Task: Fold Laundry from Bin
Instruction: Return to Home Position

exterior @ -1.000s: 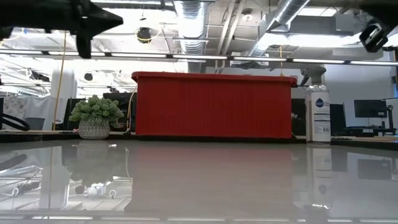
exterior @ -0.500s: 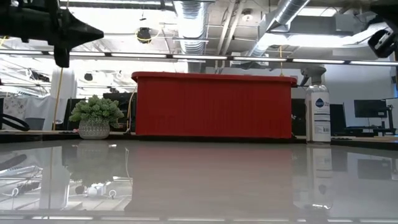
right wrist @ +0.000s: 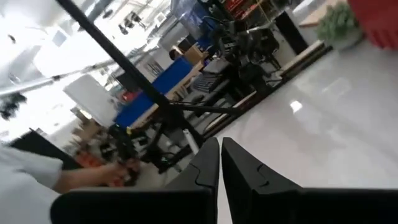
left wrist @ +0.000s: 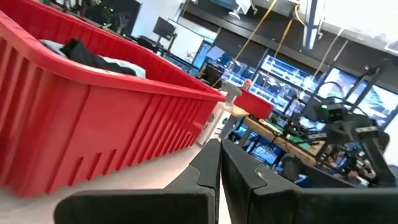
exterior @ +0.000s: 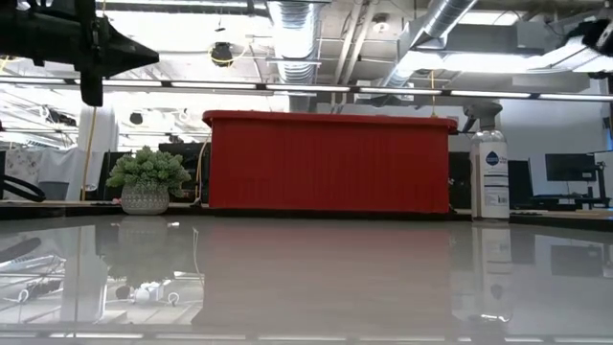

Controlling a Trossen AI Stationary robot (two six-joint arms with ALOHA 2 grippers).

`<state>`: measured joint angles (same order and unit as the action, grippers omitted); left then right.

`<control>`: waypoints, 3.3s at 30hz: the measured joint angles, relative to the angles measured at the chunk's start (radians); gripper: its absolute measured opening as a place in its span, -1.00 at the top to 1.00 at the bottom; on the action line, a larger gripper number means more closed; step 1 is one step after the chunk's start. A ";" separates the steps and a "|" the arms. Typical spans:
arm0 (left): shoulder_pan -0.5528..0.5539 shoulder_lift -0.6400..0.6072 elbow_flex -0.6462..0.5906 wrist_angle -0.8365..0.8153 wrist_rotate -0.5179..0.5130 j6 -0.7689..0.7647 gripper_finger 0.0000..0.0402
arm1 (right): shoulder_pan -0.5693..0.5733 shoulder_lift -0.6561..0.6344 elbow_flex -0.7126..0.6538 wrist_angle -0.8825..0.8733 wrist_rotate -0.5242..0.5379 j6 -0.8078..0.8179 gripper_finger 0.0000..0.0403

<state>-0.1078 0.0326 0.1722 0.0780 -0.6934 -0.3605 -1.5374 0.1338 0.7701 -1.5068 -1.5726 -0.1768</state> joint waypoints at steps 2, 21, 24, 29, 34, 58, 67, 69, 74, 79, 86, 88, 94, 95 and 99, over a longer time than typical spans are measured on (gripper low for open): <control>0.000 0.000 0.000 -0.002 -0.008 0.000 1.00 | -0.005 0.003 0.034 0.002 0.001 -0.042 0.77; 0.000 0.000 0.001 0.036 -0.256 0.146 1.00 | 0.330 0.307 0.056 0.998 0.000 0.108 0.76; 0.000 0.000 0.001 0.051 -0.258 0.143 1.00 | 0.523 0.344 0.067 1.051 0.004 0.071 0.76; 0.000 0.000 0.002 0.051 -0.264 0.110 1.00 | 0.806 0.341 -0.011 0.845 0.000 -0.313 0.76; 0.000 0.000 0.002 0.052 -0.269 0.104 1.00 | 0.937 0.427 -0.154 0.903 0.005 -0.438 0.76; 0.000 0.000 0.001 -0.075 -0.317 0.087 1.00 | 1.176 1.252 -0.097 1.158 0.003 -0.771 0.76; 0.000 0.000 0.001 -0.090 -0.314 0.125 1.00 | 1.315 1.278 0.281 1.143 0.001 -0.470 0.76; 0.000 0.000 0.001 -0.090 -0.313 0.155 1.00 | 1.330 1.258 0.369 1.146 -0.002 -0.339 0.76; 0.000 0.000 0.001 -0.090 -0.313 0.184 1.00 | 1.356 1.189 0.557 1.144 0.000 -0.160 0.76; 0.000 0.000 0.001 -0.089 -0.307 0.183 1.00 | 1.417 1.115 0.750 1.155 0.075 -0.136 0.76; 0.000 0.000 0.001 -0.087 -0.306 0.180 1.00 | 1.607 1.049 1.028 1.220 0.445 -0.066 0.76; 0.000 0.000 0.001 -0.086 -0.306 0.178 1.00 | 1.672 1.043 1.085 1.276 0.667 0.046 0.76; 0.000 0.000 0.001 -0.086 -0.310 0.154 1.00 | 1.813 1.037 1.170 1.127 1.132 0.196 0.76; 0.000 0.000 0.001 -0.089 -0.314 0.154 1.00 | 1.828 1.033 1.169 1.055 1.139 0.167 0.76; 0.000 0.000 0.001 -0.088 -0.252 0.089 1.00 | 1.913 1.003 1.090 0.958 1.418 0.067 0.76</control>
<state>-0.1078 0.0326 0.1734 -0.0103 -0.9454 -0.2717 0.3756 1.1363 1.8600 -0.5490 -0.1547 -0.1103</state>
